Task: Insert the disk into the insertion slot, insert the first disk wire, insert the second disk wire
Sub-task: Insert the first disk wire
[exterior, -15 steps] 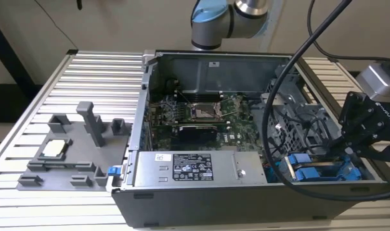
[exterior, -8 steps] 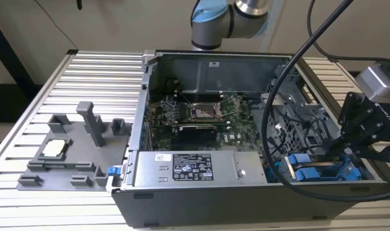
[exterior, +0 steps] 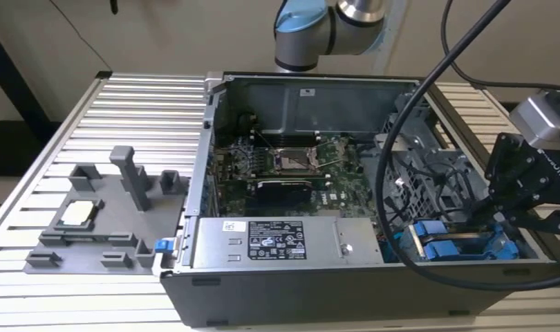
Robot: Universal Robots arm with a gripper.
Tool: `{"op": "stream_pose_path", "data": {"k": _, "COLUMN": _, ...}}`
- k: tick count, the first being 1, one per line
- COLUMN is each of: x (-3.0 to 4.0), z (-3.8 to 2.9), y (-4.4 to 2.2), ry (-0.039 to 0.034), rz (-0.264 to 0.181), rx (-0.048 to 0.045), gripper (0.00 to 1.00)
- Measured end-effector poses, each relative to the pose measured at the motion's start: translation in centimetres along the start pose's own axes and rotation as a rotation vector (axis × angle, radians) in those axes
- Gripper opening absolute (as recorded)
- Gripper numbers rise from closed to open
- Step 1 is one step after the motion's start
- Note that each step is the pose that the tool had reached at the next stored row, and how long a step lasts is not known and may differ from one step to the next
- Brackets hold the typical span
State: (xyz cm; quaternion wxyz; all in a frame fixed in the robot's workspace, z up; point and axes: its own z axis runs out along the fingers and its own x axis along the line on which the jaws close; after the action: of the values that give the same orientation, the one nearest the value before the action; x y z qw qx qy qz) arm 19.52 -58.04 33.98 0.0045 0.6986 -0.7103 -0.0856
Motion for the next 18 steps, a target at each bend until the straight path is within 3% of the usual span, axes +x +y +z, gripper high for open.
{"op": "stream_pose_path", "data": {"k": 9, "x": 0.04, "z": 0.3, "y": -0.07, "ry": -0.0045, "rz": -0.001, "rx": -0.0002, "gripper": 0.19}}
{"op": "stream_pose_path", "data": {"k": 18, "x": 0.13, "z": 1.11, "y": -0.17, "ry": -0.0089, "rz": -0.002, "rx": -0.0002, "gripper": 0.19}}
